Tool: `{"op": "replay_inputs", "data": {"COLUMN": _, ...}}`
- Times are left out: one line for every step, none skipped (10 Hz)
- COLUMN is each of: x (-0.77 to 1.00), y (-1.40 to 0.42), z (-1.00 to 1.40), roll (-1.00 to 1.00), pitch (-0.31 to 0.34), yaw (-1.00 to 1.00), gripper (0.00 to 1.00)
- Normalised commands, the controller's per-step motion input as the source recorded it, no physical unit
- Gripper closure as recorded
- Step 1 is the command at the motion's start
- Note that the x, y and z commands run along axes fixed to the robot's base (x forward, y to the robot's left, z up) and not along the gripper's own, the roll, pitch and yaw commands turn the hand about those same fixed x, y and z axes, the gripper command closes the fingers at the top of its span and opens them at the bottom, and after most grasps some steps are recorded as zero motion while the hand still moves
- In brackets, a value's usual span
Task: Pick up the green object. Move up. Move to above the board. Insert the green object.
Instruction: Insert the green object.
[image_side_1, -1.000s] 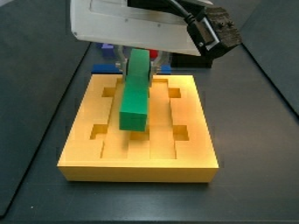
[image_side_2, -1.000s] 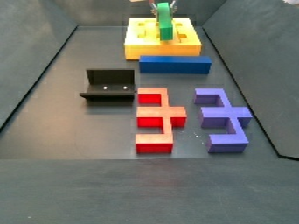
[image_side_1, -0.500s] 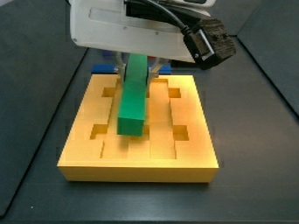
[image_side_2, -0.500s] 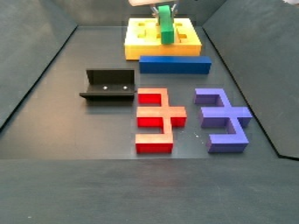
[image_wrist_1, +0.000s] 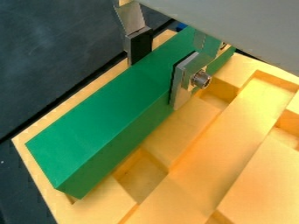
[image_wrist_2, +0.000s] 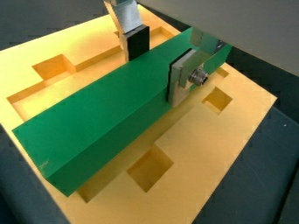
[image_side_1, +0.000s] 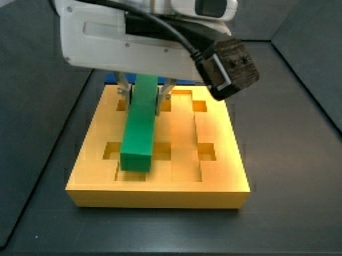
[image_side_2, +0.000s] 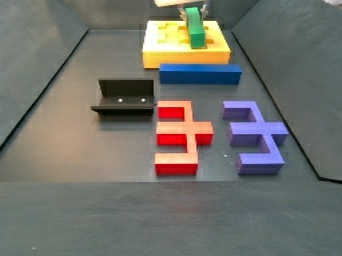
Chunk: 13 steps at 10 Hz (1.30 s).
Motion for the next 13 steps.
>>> {"op": "replay_inputs", "data": {"x": -0.11, "y": -0.21, "z": -0.12, "roll": 0.30, "pitch": -0.260, "yaw": 0.00, "gripper": 1.00}}
{"op": "replay_inputs", "data": {"x": -0.06, "y": -0.15, "z": -0.11, "roll": 0.23, "pitch": -0.236, "yaw": 0.00, "gripper": 1.00}}
{"op": "replay_inputs", "data": {"x": -0.12, "y": 0.00, "z": -0.10, "roll": 0.16, "pitch": -0.194, "yaw": -0.02, "gripper": 1.00}}
{"op": "replay_inputs", "data": {"x": 0.00, "y": 0.02, "z": -0.19, "roll": 0.08, "pitch": -0.049, "yaw": -0.13, "gripper": 1.00}}
{"op": "replay_inputs", "data": {"x": 0.00, "y": 0.13, "z": -0.24, "roll": -0.03, "pitch": -0.019, "yaw": -0.12, "gripper": 1.00}}
{"op": "replay_inputs", "data": {"x": 0.00, "y": 0.07, "z": -0.22, "roll": -0.08, "pitch": -0.043, "yaw": -0.01, "gripper": 1.00}}
{"op": "replay_inputs", "data": {"x": 0.00, "y": 0.00, "z": -0.31, "roll": -0.12, "pitch": -0.096, "yaw": 0.00, "gripper": 1.00}}
{"op": "replay_inputs", "data": {"x": 0.00, "y": -0.05, "z": -0.37, "roll": -0.14, "pitch": -0.099, "yaw": 0.00, "gripper": 1.00}}
{"op": "replay_inputs", "data": {"x": 0.01, "y": -0.11, "z": -0.41, "roll": -0.15, "pitch": -0.087, "yaw": 0.00, "gripper": 1.00}}
{"op": "replay_inputs", "data": {"x": 0.00, "y": -0.01, "z": -0.40, "roll": -0.20, "pitch": -0.090, "yaw": 0.00, "gripper": 1.00}}
{"op": "replay_inputs", "data": {"x": 0.00, "y": 0.00, "z": -0.40, "roll": -0.27, "pitch": -0.117, "yaw": 0.00, "gripper": 1.00}}
{"op": "replay_inputs", "data": {"x": -0.02, "y": 0.04, "z": -0.34, "roll": -0.29, "pitch": -0.124, "yaw": 0.00, "gripper": 1.00}}
{"op": "replay_inputs", "data": {"x": 0.00, "y": 0.00, "z": 0.00, "roll": 0.00, "pitch": 0.000, "yaw": 0.00, "gripper": 1.00}}
